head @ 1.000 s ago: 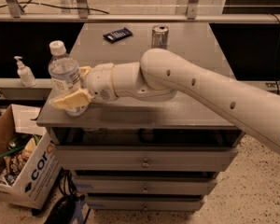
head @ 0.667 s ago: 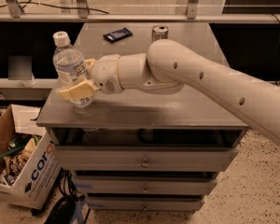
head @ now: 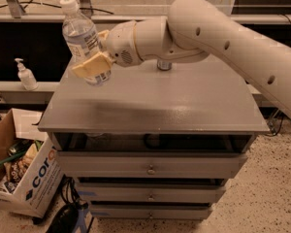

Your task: Knock blue plastic bottle over

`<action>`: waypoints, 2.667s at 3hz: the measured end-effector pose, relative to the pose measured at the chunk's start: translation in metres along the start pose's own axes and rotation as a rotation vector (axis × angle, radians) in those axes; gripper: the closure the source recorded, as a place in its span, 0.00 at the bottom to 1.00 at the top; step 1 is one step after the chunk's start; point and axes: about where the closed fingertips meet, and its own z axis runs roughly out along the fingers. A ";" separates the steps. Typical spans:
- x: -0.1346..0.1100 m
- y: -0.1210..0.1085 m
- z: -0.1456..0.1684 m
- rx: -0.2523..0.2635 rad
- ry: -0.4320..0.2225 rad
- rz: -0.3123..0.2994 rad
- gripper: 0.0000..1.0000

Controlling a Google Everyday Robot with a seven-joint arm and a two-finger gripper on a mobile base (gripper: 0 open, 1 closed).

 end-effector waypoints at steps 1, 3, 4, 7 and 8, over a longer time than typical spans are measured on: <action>-0.006 -0.016 -0.012 -0.032 0.129 -0.018 1.00; 0.018 -0.026 -0.037 -0.131 0.462 0.032 1.00; 0.039 -0.013 -0.053 -0.200 0.634 0.064 1.00; 0.101 0.025 -0.095 -0.119 0.940 0.090 1.00; 0.111 0.019 -0.102 -0.033 1.034 0.015 1.00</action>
Offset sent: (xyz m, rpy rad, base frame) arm 0.0135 -0.0632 -0.0034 -0.5485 0.2011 0.0884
